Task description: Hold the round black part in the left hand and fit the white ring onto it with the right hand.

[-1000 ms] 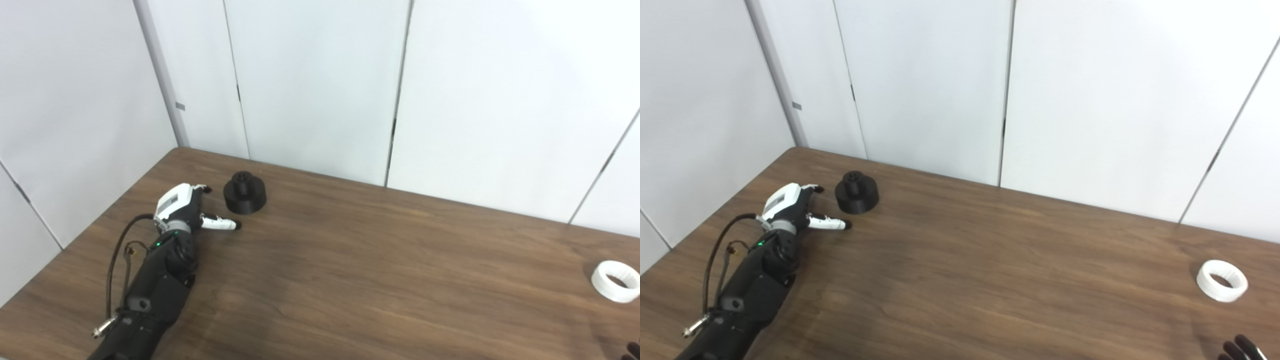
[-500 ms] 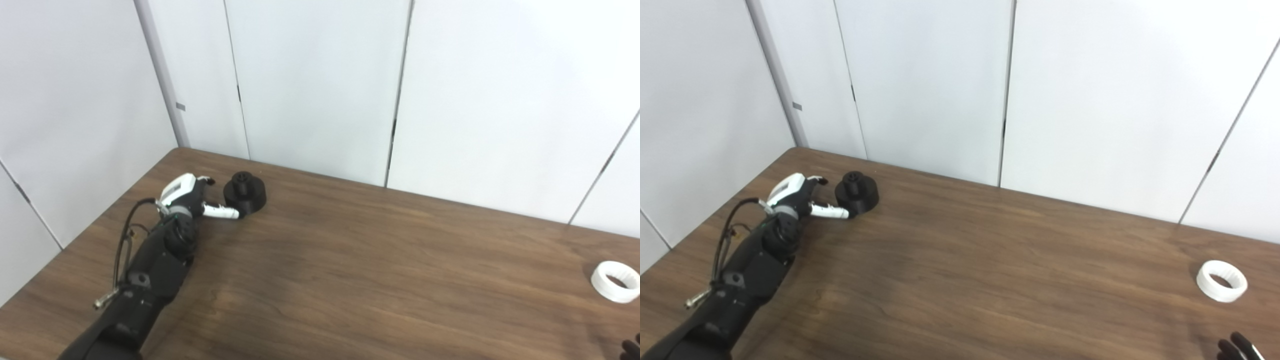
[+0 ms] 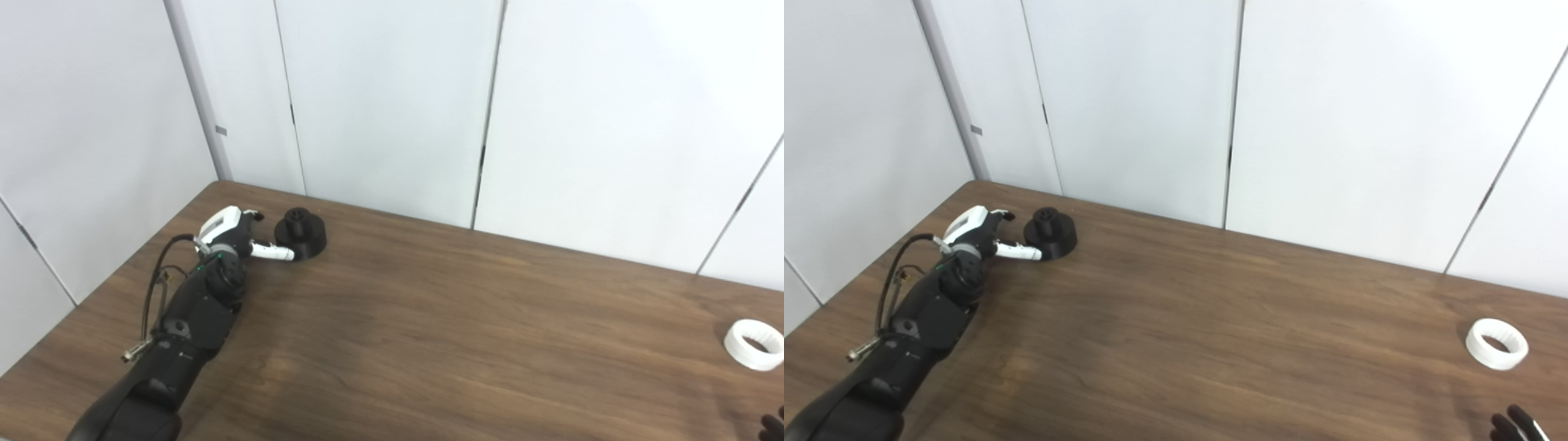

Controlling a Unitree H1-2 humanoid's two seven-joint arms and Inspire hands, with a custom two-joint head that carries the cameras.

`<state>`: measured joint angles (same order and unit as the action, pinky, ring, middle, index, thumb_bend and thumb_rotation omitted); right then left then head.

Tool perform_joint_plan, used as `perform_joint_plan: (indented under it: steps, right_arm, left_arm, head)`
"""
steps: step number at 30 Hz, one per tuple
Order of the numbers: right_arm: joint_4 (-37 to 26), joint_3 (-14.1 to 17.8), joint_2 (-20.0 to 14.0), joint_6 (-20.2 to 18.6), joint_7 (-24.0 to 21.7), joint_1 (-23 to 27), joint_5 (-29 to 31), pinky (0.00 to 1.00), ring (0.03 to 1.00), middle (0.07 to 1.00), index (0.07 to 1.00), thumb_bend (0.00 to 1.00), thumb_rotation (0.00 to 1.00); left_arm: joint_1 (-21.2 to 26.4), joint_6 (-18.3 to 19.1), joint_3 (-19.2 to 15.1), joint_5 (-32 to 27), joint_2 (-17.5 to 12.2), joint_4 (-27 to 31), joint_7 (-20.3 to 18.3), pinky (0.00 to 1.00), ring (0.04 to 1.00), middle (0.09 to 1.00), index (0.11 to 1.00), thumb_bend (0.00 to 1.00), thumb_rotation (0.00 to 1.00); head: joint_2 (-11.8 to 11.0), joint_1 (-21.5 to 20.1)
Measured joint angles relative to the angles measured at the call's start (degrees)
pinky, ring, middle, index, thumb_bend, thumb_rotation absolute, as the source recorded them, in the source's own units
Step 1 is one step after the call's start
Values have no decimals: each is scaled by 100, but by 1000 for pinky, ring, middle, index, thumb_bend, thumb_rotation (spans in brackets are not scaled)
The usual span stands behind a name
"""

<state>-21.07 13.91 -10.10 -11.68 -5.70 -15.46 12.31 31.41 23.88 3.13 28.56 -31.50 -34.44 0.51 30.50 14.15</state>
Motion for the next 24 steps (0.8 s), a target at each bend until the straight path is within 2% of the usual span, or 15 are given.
perform_joint_plan:
  steps: [2,6,12,18,24]
  right_arm:
    - [0,-2,0,1,1,0,-8,849,916,894,906,809,963]
    - [1,-2,-1,2,1,-4,-7,935,921,902,913,808,971]
    - [0,-2,0,1,3,-5,-5,989,936,908,919,799,978]
    - [-2,-1,0,3,3,-6,2,972,935,912,922,804,974]
    - [-2,-2,0,3,5,-8,-9,1000,939,906,925,808,983]
  left_arm:
    - [39,1,47,2,-1,-66,7,914,979,963,877,1000,397]
    - [41,2,82,-22,9,-64,5,949,987,963,864,1000,371]
    - [23,-89,183,-127,30,-58,32,990,984,950,818,1000,352]
    - [-40,-198,368,-76,101,-24,153,1000,997,956,817,1000,357]
    - [-31,-200,493,16,101,32,156,1000,1000,962,823,1000,347]
  head:
    - [9,0]
    - [9,0]
    - [44,17]
    - [62,9]
    - [79,9]
